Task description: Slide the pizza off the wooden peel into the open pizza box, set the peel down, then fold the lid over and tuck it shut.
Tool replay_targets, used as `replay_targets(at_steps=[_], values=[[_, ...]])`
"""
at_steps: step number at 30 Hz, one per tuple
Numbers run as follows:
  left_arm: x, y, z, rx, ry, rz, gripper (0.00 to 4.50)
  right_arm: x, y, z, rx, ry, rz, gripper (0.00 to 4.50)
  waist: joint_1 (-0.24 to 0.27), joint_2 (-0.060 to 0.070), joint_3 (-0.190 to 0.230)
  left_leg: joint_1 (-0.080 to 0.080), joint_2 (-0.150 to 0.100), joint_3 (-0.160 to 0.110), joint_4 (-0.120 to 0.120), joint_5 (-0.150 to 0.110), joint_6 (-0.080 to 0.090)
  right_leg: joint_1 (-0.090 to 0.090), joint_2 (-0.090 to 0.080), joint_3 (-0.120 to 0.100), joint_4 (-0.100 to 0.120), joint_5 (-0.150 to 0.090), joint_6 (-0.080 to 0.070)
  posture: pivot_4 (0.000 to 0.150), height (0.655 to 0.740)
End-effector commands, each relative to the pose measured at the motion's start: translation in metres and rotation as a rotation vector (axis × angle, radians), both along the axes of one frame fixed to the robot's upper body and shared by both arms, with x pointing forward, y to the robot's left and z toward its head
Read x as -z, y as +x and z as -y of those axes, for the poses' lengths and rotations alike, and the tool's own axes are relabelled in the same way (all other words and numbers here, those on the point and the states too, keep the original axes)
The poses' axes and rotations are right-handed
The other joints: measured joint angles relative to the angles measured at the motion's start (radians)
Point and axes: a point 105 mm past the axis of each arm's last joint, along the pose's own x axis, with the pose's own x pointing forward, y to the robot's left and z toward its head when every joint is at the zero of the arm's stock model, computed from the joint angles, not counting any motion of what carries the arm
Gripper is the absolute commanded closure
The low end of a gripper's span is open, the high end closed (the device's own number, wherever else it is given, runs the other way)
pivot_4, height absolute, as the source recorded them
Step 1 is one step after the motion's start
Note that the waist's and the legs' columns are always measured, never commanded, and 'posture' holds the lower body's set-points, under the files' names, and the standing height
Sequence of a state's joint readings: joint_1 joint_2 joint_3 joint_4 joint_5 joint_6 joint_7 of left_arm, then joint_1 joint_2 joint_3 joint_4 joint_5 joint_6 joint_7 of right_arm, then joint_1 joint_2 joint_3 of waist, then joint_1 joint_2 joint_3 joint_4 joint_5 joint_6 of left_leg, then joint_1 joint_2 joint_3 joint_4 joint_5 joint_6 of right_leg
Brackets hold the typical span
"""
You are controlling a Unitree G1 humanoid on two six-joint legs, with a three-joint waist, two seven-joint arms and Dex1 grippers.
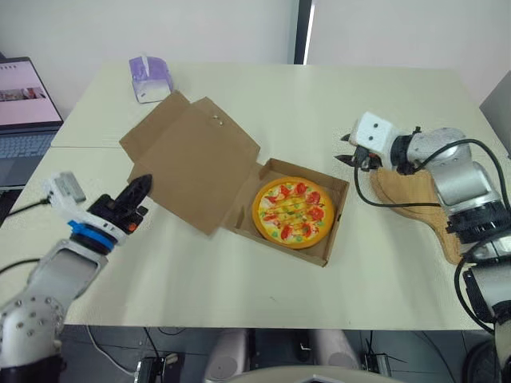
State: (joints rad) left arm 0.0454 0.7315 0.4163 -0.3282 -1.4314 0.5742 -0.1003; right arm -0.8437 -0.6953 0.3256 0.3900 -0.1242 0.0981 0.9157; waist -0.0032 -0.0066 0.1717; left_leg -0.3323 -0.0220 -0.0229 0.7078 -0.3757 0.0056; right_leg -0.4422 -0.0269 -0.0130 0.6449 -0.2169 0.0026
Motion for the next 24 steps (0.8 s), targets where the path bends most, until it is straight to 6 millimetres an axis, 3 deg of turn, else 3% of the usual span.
replay_targets(at_steps=[1, 3, 11, 17, 24], values=[[-0.003, 0.011, -0.001, 0.088, 0.124, 0.019, 4.5, 0.013, 0.005, -0.002, -0.046, -0.072, -0.011, 3.88, -0.001, 0.0, 0.0, 0.0, 0.0, 0.0, 0.0, 0.0, 0.0, 0.0, 0.0, 0.0, 0.0, 0.0, 0.0, 0.15, 0.7251], [-0.005, 0.018, -0.001, 0.134, 0.184, 0.031, 4.5, 0.022, 0.005, 0.0, -0.078, -0.111, -0.042, 4.48, -0.002, 0.0, 0.0, 0.0, 0.0, 0.0, 0.0, 0.0, -0.001, 0.0, 0.0, 0.0, 0.001, 0.0, 0.0, 0.15, 0.7251], [-0.016, 0.061, 0.01, 0.331, 0.397, 0.124, 4.5, 0.031, -0.033, -0.005, -0.258, -0.06, -0.267, 4.48, 0.004, 0.0, 0.0, -0.001, -0.001, -0.002, 0.0, 0.0, -0.001, 0.0, -0.001, -0.002, 0.0, 0.0, 0.0, 0.15, 0.7251], [-0.032, 0.094, 0.026, 0.427, 0.516, 0.272, 4.5, 0.038, -0.062, 0.0, -0.245, -0.021, -0.36, 4.48, 0.004, 0.0, 0.0, -0.009, -0.002, -0.006, 0.005, 0.001, -0.001, -0.005, -0.003, -0.006, 0.002, 0.001, 0.001, 0.15, 0.7251], [-0.057, 0.128, 0.068, 0.535, 0.613, 0.463, 4.5, 0.044, -0.09, 0.004, -0.169, 0.045, -0.405, 4.48, 0.01, 0.0, 0.0, -0.015, -0.003, -0.005, 0.007, 0.001, -0.001, -0.01, -0.003, -0.007, 0.002, 0.001, 0.001, 0.15, 0.7251]])
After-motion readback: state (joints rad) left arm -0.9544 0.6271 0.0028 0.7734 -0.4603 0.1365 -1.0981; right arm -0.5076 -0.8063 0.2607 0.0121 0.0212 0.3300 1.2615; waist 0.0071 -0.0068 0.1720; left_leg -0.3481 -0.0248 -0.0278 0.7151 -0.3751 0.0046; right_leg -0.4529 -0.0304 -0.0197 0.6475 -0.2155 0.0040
